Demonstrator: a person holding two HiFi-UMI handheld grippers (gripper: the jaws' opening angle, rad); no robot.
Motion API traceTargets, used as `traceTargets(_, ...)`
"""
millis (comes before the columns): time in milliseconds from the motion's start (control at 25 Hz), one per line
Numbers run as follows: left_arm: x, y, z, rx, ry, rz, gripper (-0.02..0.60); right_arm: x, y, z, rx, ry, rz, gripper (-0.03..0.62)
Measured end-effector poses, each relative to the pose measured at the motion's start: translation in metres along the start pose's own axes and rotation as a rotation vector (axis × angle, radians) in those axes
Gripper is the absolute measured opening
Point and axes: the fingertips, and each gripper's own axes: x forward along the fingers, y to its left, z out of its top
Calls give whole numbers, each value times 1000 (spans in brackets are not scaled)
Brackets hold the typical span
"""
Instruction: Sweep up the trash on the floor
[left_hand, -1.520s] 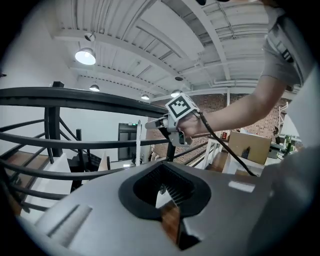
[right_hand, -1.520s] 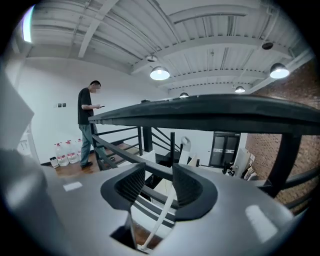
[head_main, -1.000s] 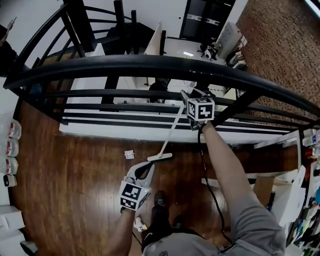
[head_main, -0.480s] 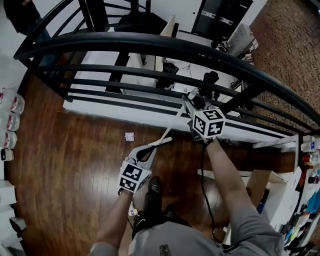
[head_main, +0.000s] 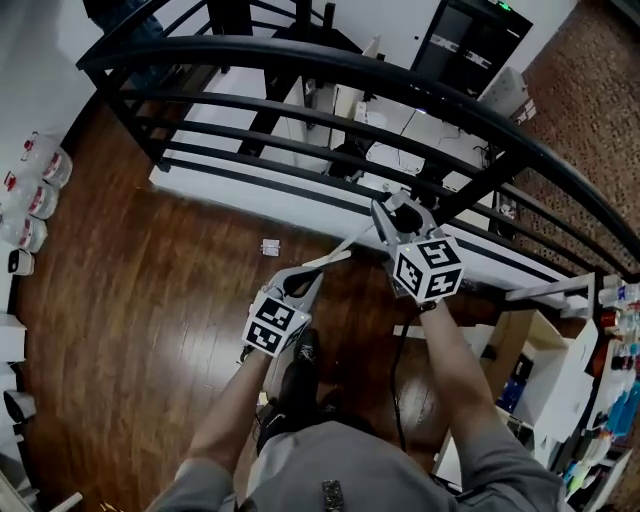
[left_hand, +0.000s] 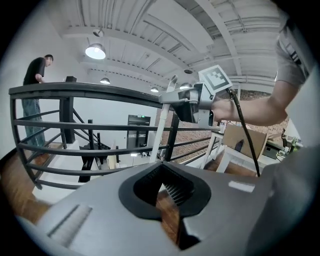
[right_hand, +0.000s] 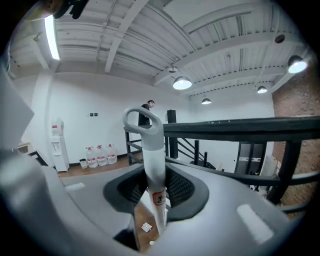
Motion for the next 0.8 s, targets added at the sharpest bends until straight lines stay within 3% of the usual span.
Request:
traceTargets(240,-31,-40,18,15,-53,6,5,-65,66,60,-35,-95,59,97)
traceTargets(400,-53,-74,19,4,-57,-1,163,-109,121,96,-40,-156,118,95)
traceTargets(600,-84,-113,15,51,-82,44,252,-183,202,133,-50,-243,238,95)
traceTargets(680,-102,-125,14,76,-93,61,250,-211,230,145,-47,-275,284,95)
traceTargets(720,-112,-133,13,96,-98,64,201,-224,241,149,-41,-287,300,95)
traceTargets(760,-124,-141,13,117,-103,60,101,-235,250,152,-32,-296,312,95)
traceTargets(800,-135,-149,12,136,-105,48,97,-244,258,155,-22,-302,321,95)
